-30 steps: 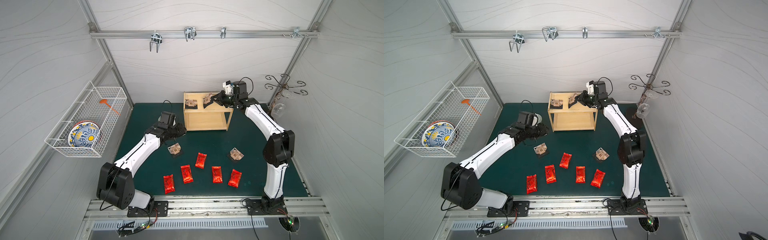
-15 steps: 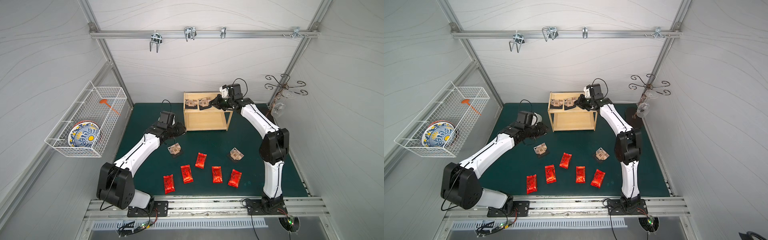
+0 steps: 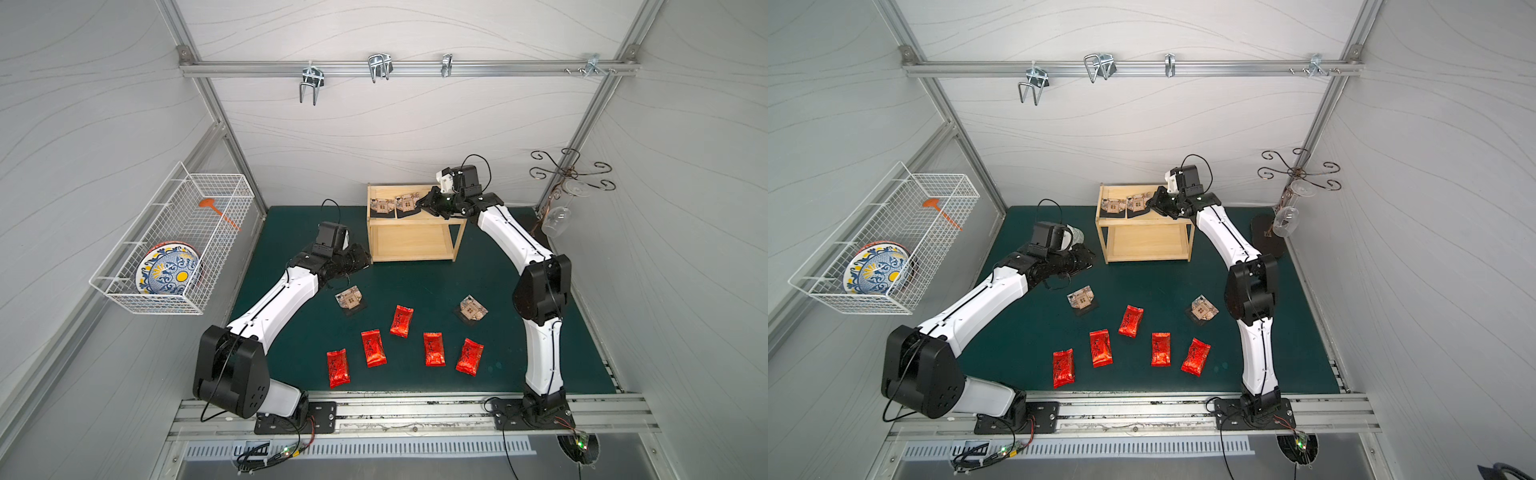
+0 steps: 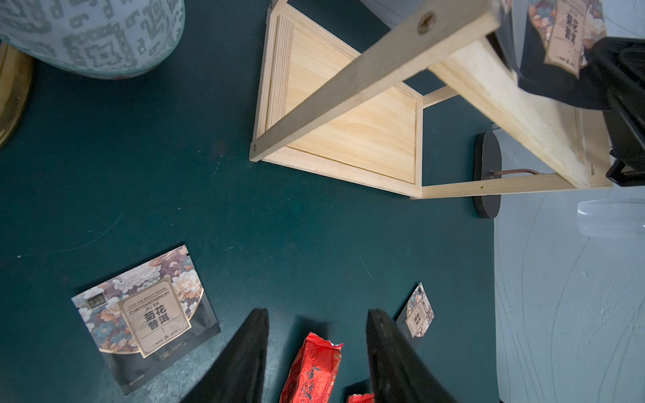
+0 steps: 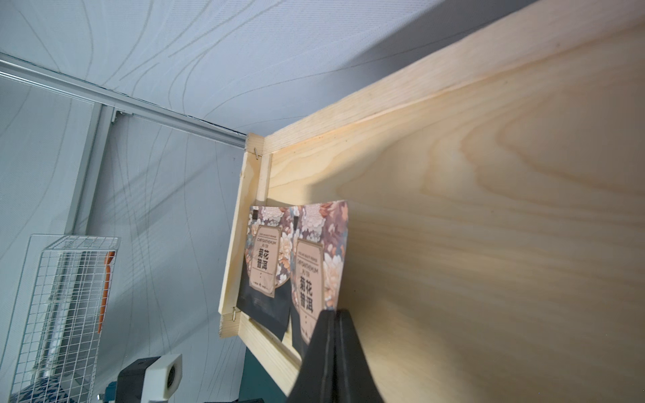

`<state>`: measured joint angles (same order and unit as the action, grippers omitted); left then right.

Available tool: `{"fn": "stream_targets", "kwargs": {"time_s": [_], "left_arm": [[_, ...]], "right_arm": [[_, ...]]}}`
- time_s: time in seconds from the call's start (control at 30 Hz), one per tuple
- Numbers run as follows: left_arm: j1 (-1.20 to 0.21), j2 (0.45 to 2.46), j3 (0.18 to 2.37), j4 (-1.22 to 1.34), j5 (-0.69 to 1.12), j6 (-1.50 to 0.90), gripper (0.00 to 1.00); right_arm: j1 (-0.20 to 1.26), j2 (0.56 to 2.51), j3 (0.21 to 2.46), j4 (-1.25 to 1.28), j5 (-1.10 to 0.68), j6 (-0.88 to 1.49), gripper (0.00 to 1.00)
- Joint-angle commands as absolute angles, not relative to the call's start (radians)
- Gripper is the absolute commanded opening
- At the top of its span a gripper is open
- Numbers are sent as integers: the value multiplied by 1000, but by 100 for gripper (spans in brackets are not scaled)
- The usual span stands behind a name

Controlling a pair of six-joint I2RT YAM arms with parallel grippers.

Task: Place the tea bags on the shelf by color
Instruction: Place the tea bag on the shelf.

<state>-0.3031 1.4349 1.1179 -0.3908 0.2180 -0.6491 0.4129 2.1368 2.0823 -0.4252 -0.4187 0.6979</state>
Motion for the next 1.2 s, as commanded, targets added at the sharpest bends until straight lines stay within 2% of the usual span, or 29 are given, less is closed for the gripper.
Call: {"fn": "stream_targets", "kwargs": {"time_s": [0.0, 0.27, 0.5, 0.67, 0.97, 1.1, 1.17], "left_arm": [[-296, 1427, 1115, -338, 233, -647, 51], [-291, 1419, 1112, -336, 235, -652, 51], [-288, 1413, 1107, -332, 239, -657, 51], [-283, 1407, 1103, -330, 241, -660, 51], [-269, 1383, 1094, -352, 237, -675, 51], [-228, 1346, 1066, -388, 248, -683, 51], [-198, 1325, 1048, -410, 259, -688, 51]], "right_arm": [[420, 2155, 2105, -449, -409, 674, 13], [422, 2162, 2106, -456, -410, 665, 23], [424, 2164, 2108, -460, -404, 659, 27], [419, 2160, 2123, -471, -396, 644, 39], [416, 2120, 2145, -482, -433, 613, 48], [407, 2037, 1995, -299, -568, 600, 52], [410, 1990, 1933, -264, -578, 582, 53]]}}
